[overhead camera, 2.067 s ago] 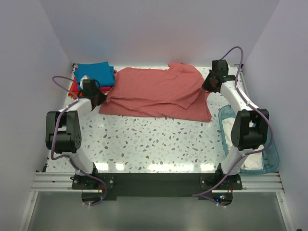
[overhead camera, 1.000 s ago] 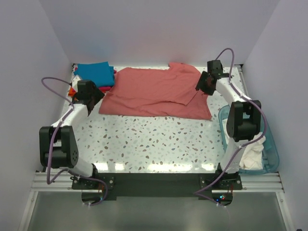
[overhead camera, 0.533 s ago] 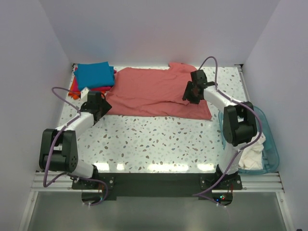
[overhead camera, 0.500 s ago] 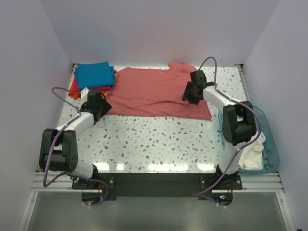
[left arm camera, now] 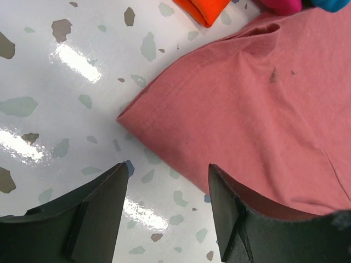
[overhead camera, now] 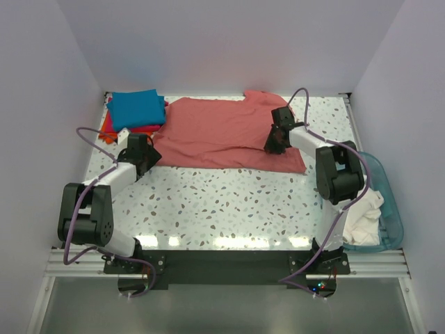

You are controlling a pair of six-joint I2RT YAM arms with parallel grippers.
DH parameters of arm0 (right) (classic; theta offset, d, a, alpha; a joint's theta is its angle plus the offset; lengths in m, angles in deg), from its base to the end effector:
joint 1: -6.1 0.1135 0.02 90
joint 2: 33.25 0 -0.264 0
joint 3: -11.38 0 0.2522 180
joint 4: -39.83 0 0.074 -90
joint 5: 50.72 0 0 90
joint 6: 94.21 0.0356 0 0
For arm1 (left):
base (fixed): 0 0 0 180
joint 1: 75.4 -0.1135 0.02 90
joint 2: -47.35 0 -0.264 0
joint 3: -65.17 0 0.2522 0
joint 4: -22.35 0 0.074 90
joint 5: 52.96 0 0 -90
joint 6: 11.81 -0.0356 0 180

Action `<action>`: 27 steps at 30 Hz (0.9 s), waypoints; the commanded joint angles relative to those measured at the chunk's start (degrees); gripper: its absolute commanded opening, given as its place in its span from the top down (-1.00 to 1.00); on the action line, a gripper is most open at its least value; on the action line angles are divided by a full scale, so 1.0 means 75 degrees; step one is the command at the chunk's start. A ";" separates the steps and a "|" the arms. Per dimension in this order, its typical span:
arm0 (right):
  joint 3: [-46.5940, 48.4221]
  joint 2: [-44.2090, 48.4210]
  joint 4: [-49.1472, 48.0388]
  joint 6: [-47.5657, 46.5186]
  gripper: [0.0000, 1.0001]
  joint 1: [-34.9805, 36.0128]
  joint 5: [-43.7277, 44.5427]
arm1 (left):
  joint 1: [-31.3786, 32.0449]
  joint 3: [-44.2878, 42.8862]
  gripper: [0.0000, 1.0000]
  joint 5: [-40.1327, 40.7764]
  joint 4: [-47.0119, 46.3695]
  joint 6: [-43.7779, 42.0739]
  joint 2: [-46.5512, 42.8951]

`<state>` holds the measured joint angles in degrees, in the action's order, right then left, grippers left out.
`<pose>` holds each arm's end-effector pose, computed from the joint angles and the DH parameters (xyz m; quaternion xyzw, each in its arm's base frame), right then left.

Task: Fold and stack the t-shirts
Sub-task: Fold the tshirt

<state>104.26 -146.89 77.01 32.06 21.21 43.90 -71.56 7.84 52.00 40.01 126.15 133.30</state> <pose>0.4060 0.1067 0.1732 0.1873 0.9420 0.0847 0.2654 0.2976 -0.0108 0.1777 -0.3905 0.8346 -0.0526 0.3849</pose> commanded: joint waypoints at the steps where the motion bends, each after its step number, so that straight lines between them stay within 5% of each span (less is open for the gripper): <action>1: 0.0151 -0.0058 -0.0322 0.0168 0.48 0.0036 0.0227 | 0.0016 0.0079 -0.29 0.0150 -0.0403 0.0073 0.0047; 8: 0.0409 -0.0175 -0.0216 0.0121 1.00 0.0036 0.0204 | 0.0016 0.0091 -0.27 0.0115 -0.0403 0.0073 0.0094; 27: 0.3618 -0.1874 0.0405 -0.1402 1.00 0.0352 0.0076 | 0.0016 0.0220 -0.22 0.0115 -0.0403 0.0074 -0.0035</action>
<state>127.40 -158.91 79.63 25.44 22.92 44.49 -71.56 9.15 52.02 39.99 126.18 133.87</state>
